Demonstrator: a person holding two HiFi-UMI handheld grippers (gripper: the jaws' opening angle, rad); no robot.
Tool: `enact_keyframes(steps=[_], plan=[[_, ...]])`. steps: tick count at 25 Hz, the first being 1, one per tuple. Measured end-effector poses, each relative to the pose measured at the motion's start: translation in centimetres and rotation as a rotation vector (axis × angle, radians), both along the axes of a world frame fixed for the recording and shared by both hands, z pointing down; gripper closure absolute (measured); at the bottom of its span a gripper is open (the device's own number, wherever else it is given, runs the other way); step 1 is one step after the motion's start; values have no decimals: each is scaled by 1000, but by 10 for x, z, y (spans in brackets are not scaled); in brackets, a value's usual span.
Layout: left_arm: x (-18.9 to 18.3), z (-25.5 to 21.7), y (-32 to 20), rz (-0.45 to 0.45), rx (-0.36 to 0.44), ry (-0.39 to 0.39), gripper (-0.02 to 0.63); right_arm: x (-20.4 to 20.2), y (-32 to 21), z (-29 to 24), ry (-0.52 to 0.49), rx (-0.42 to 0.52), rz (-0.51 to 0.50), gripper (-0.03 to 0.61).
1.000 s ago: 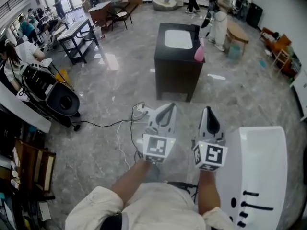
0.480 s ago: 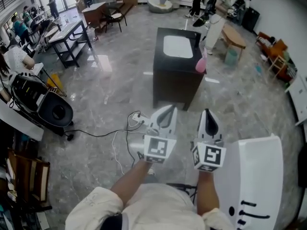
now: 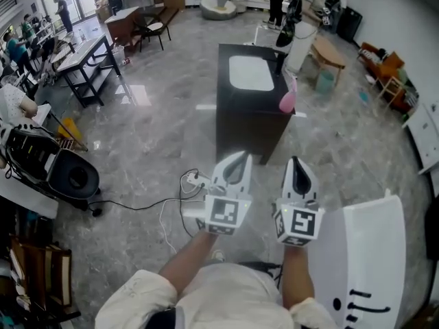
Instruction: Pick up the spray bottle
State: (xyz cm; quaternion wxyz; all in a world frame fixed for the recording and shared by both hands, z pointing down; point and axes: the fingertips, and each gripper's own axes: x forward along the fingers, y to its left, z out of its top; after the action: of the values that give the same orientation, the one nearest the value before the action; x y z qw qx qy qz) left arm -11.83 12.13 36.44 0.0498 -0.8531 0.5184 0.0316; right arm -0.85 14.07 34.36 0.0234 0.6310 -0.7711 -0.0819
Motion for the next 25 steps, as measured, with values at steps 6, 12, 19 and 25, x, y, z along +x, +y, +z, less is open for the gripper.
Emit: enact_keyframes(steps=[6, 12, 19, 25], plan=[[4, 13, -34, 12, -39, 4, 612, 5, -33, 11, -5, -13, 15, 572], [12, 18, -79, 11, -29, 9, 612, 17, -79, 23, -12, -16, 18, 572], [54, 13, -146, 1, -30, -21, 612, 58, -147, 22, -23, -24, 14, 572], [98, 5, -197, -3, -37, -32, 612, 100, -199, 14, -38, -12, 2, 572]])
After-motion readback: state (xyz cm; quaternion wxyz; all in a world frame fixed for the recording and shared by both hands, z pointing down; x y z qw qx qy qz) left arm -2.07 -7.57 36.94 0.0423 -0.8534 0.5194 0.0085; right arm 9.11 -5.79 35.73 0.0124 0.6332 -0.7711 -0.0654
